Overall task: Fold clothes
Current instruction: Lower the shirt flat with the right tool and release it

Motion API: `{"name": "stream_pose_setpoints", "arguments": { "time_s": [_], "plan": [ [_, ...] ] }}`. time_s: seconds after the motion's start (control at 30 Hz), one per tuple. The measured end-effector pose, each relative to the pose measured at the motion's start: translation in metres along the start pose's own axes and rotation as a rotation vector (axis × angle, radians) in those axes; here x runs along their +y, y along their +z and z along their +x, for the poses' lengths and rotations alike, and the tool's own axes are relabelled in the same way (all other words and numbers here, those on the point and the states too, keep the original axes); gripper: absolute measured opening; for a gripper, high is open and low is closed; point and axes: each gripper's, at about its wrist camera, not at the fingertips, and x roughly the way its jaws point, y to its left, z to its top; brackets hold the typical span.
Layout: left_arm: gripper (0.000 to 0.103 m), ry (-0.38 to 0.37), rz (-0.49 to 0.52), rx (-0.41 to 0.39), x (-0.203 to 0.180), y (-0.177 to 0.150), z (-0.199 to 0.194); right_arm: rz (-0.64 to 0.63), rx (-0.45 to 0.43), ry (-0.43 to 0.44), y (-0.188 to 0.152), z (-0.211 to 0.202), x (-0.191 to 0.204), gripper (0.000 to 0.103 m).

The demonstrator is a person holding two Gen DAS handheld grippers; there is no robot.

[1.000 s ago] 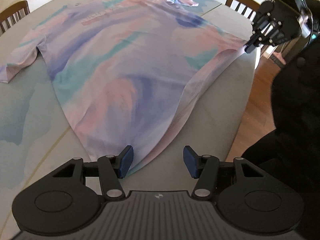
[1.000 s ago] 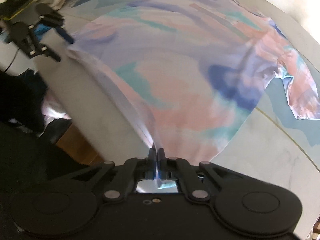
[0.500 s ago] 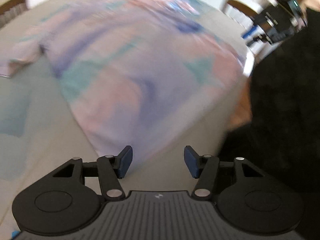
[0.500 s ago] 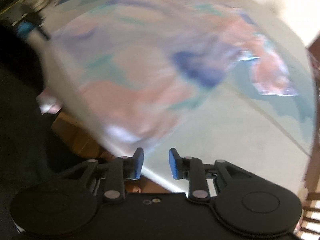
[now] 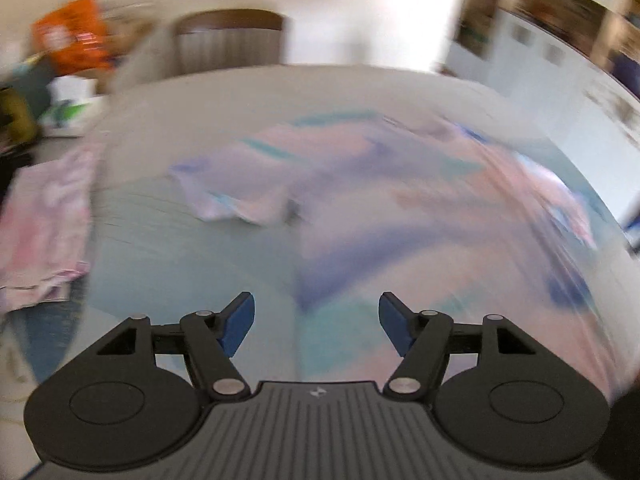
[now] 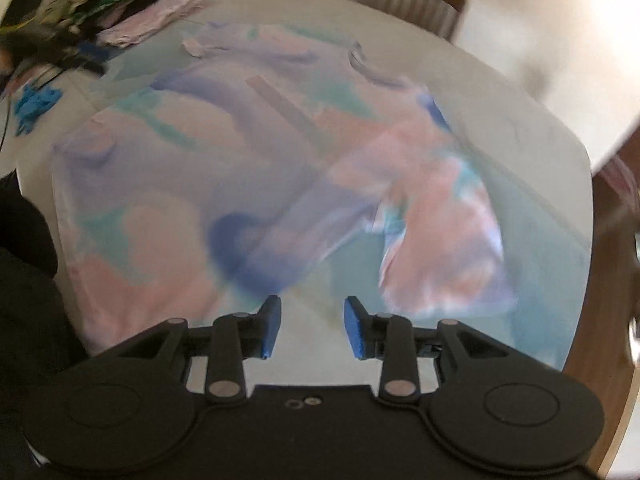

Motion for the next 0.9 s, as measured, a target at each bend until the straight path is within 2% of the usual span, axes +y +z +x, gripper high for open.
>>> {"name": "stream_pose_setpoints", "arguments": {
  "time_s": [0.13, 0.3, 0.4, 0.47, 0.73, 0.87, 0.9],
  "plan": [
    [0.067, 0.08, -0.19, 0.032, 0.016, 0.031, 0.026, -0.014, 0.002, 0.035, 0.023, 0.02, -0.012, 0.103],
    [0.066, 0.073, -0.439, 0.074, 0.041, 0.059, 0.077, -0.026, 0.033, 0.068, 0.034, 0.05, 0.005, 0.103],
    [0.066, 0.099, -0.584, 0.108, 0.057, 0.068, 0.108, 0.032, 0.06, 0.072, 0.035, 0.066, 0.012, 0.103],
    [0.066, 0.114, -0.642, 0.122, 0.063, 0.07, 0.123, 0.055, 0.083, 0.078, 0.033, 0.075, 0.019, 0.103],
    [0.067, 0.205, -0.64, 0.109, 0.066, 0.088, 0.149, 0.088, 0.122, 0.082, 0.037, 0.09, 0.031, 0.103],
    [0.066, 0.216, -0.599, 0.101, 0.066, 0.096, 0.158, 0.092, 0.135, 0.079, 0.041, 0.095, 0.032, 0.103],
    [0.063, 0.222, -0.587, 0.098, 0.066, 0.097, 0.159, 0.094, 0.138, 0.078, 0.042, 0.096, 0.031, 0.103]
  ]
}}
